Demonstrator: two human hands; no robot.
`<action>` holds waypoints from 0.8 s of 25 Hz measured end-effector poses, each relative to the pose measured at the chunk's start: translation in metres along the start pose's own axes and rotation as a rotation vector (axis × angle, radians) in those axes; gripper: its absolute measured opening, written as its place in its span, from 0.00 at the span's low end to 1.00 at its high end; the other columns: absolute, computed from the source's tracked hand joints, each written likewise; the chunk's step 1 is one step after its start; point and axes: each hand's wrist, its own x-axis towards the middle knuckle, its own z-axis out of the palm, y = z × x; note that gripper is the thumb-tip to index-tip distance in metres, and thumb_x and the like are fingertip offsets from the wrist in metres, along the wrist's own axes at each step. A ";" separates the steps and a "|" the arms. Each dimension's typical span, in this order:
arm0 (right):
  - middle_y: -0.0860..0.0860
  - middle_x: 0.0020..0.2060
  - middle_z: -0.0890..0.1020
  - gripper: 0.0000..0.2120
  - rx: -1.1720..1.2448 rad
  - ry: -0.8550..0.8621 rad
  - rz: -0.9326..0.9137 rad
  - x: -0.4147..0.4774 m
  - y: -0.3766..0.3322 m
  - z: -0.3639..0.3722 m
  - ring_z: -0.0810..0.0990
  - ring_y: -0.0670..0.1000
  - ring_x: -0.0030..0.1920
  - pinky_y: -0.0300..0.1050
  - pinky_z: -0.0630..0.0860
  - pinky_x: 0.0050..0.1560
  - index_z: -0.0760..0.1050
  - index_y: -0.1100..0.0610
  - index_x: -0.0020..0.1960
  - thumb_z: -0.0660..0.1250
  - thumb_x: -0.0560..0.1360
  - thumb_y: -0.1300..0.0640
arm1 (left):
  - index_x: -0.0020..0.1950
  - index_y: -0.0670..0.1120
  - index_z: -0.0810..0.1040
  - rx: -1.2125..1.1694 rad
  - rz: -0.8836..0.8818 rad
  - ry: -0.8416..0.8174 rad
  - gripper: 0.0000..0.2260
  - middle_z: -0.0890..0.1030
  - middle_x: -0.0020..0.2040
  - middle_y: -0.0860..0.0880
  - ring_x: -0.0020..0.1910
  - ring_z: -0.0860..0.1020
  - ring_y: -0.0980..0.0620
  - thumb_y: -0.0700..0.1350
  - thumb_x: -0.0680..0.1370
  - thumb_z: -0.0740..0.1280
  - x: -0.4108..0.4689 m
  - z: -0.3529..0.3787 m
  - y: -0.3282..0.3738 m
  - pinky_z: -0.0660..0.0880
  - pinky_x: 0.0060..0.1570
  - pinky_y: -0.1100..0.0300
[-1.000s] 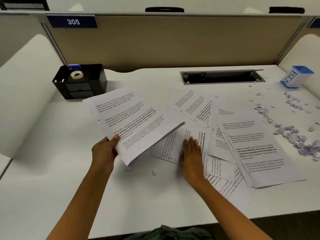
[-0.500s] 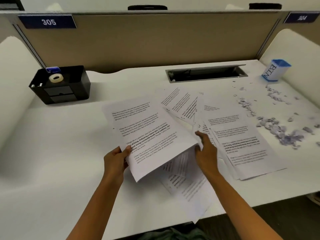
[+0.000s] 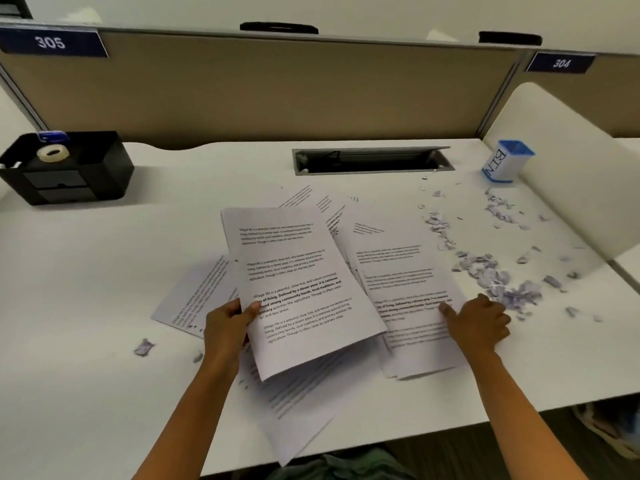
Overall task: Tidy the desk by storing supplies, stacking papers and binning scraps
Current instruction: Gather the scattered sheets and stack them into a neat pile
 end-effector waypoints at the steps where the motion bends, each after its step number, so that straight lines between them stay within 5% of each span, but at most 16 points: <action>1: 0.69 0.63 0.66 0.35 -0.028 -0.016 -0.027 0.004 0.002 -0.002 0.65 0.67 0.63 0.60 0.62 0.64 0.62 0.68 0.65 0.68 0.71 0.44 | 0.57 0.45 0.79 -0.009 0.001 0.029 0.11 0.82 0.47 0.48 0.46 0.80 0.48 0.39 0.75 0.68 -0.001 0.004 -0.005 0.77 0.49 0.50; 6: 0.67 0.63 0.67 0.35 0.013 -0.182 -0.034 0.018 -0.002 -0.003 0.60 0.66 0.66 0.61 0.60 0.65 0.61 0.65 0.65 0.69 0.70 0.43 | 0.58 0.45 0.79 -0.059 0.006 0.130 0.12 0.82 0.46 0.50 0.49 0.81 0.45 0.38 0.75 0.68 -0.016 0.012 -0.022 0.76 0.55 0.45; 12: 0.66 0.65 0.60 0.34 0.198 -0.200 0.094 0.009 -0.025 -0.009 0.62 0.69 0.65 0.63 0.66 0.62 0.56 0.63 0.67 0.72 0.70 0.58 | 0.55 0.46 0.78 -0.025 0.018 0.159 0.10 0.81 0.48 0.50 0.50 0.80 0.43 0.38 0.75 0.68 -0.015 -0.009 -0.020 0.77 0.51 0.46; 16: 0.65 0.61 0.68 0.33 0.110 -0.139 0.059 0.008 -0.029 -0.007 0.72 0.68 0.59 0.60 0.68 0.60 0.58 0.64 0.66 0.73 0.69 0.57 | 0.55 0.45 0.78 -0.008 0.027 0.098 0.11 0.81 0.49 0.48 0.48 0.80 0.45 0.37 0.74 0.68 -0.009 -0.024 -0.018 0.77 0.42 0.53; 20: 0.64 0.58 0.75 0.27 0.042 -0.114 0.049 0.004 -0.034 -0.006 0.73 0.66 0.59 0.56 0.67 0.60 0.61 0.65 0.66 0.68 0.72 0.58 | 0.53 0.45 0.78 0.065 -0.002 0.086 0.09 0.82 0.50 0.45 0.48 0.80 0.42 0.38 0.73 0.70 0.001 -0.036 -0.017 0.78 0.46 0.49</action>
